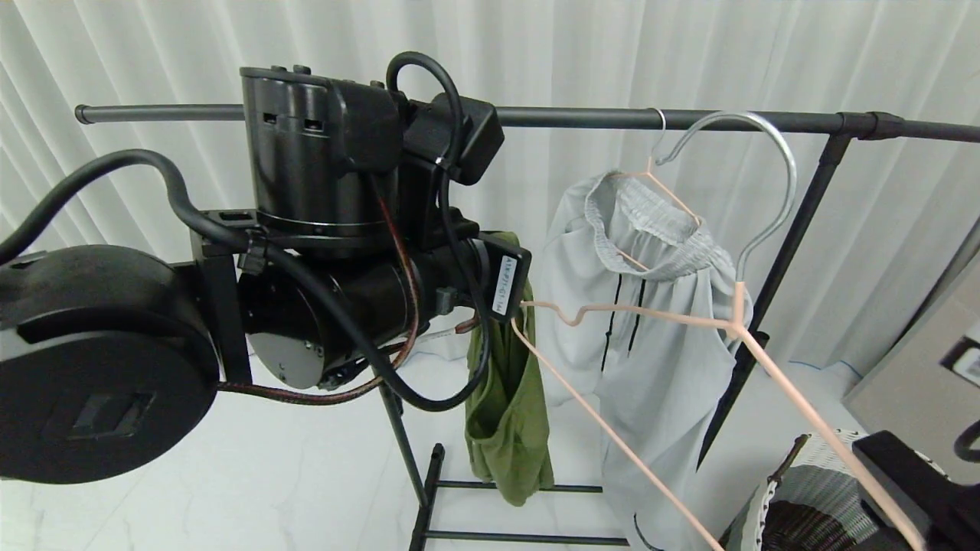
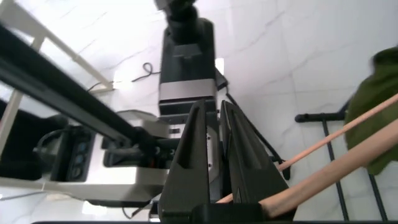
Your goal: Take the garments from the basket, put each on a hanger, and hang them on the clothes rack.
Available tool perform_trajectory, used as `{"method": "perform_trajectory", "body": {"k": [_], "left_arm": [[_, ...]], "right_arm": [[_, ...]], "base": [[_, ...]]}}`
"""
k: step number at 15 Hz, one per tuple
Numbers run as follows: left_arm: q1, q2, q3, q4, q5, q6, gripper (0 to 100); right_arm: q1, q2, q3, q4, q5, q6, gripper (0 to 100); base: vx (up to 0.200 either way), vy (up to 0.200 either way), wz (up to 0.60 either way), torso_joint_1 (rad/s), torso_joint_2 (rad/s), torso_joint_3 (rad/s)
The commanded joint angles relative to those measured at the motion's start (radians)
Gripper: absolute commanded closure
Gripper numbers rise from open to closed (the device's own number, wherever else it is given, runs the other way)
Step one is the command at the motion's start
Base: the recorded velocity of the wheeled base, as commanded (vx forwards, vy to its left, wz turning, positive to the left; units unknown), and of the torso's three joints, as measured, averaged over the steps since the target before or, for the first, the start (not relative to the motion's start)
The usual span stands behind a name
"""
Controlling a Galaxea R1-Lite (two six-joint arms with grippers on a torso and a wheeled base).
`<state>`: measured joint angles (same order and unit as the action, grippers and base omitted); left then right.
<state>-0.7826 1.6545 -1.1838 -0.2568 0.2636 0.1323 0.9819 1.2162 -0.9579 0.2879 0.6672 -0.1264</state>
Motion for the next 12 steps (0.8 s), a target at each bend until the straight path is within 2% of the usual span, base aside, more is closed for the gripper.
{"method": "perform_trajectory", "body": {"k": [1, 12], "left_arm": [[0.011, -0.009, 0.015, 0.001, 0.003, 0.003, 100], [0.026, -0.071, 0.084, 0.002, -0.006, 0.001, 100]], "right_arm": [[-0.04, 0.016, -0.001, -0.009, 0.0, -0.001, 100], [-0.169, 0.019, 0.008, -0.01, 0.0, -0.004, 100]], "base": [[0.0, 0.0, 0.0, 0.0, 0.0, 0.0], [0.0, 0.0, 0.0, 0.0, 0.0, 0.0]]}}
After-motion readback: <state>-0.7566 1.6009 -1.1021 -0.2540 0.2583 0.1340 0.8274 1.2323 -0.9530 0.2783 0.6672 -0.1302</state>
